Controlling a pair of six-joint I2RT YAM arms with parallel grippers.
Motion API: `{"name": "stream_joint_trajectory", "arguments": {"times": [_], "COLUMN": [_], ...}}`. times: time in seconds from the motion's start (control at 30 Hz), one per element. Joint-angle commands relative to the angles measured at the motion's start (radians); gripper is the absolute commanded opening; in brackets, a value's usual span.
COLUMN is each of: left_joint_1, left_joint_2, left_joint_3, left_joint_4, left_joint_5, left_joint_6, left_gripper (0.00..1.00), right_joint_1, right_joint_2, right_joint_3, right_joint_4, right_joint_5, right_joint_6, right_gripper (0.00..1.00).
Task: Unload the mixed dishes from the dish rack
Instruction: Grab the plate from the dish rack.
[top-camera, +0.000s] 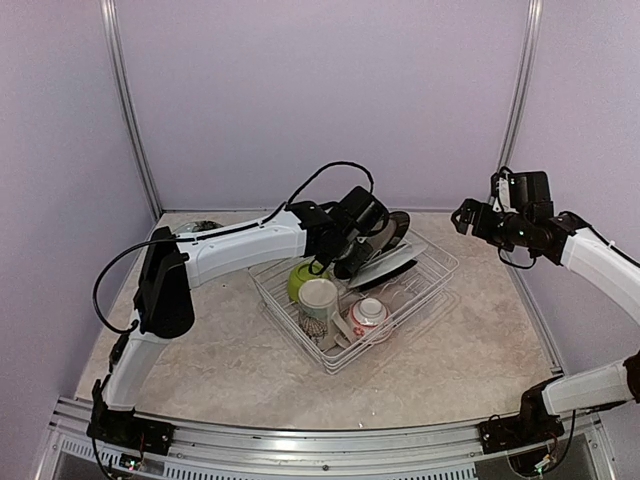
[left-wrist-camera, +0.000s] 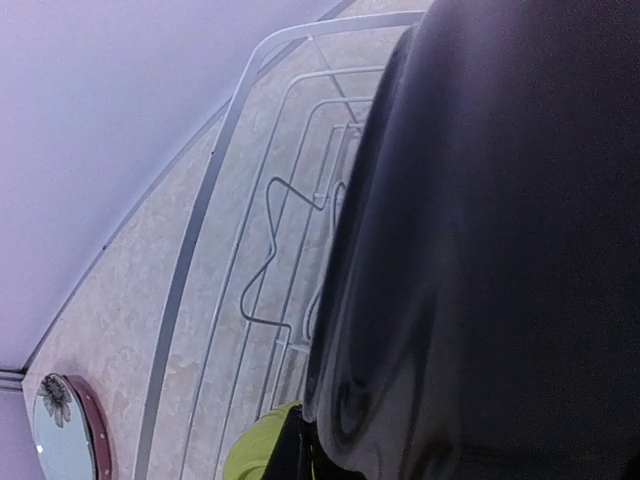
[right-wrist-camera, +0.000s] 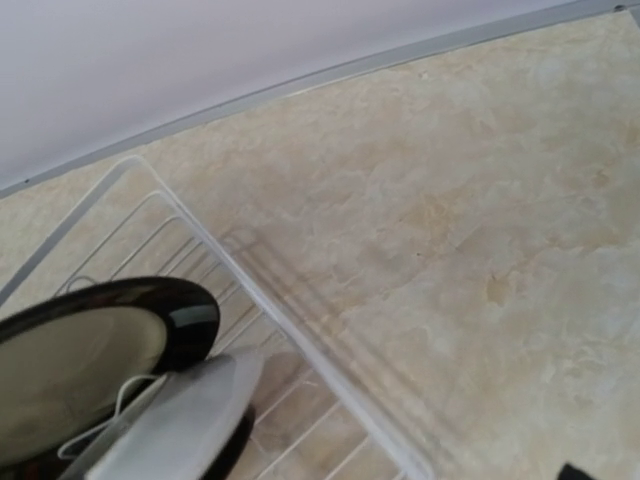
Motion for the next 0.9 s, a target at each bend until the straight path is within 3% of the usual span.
{"name": "stream_joint_trajectory", "arguments": {"times": [0.0, 0.37, 0.53, 0.87], "left_joint_1": [-0.047, -0.071, -0.070, -0.044], "left_joint_2": [-0.087, -0.128, -0.198, -0.260], "left_joint_3": [0.008, 0.027, -0.041, -0.018], "left_joint_4": [0.090, 0.096, 0.167, 0.079], "left_joint_5": [0.014, 0.028, 0.067, 0.103], "left_joint_6": [0.099, 0.085, 0.069, -0.020], "left_gripper": [0.00, 0.00, 0.00, 0.00], "right_joint_1": [-0.002, -0.002, -0.002, -0.002], "right_joint_2": [0.009, -0.003, -0.010, -0.004], "right_joint_3": [-0.014, -0.019, -0.022, -0.023], "right_joint_4": [0.017, 0.016, 0.013, 0.018], "right_joint_5": [-0.012, -0.008, -0.003, -0.008], "right_joint_6": [0.009, 0.006, 0.005, 0.006], "right_gripper": [1.00, 1.00, 1.00, 1.00]}}
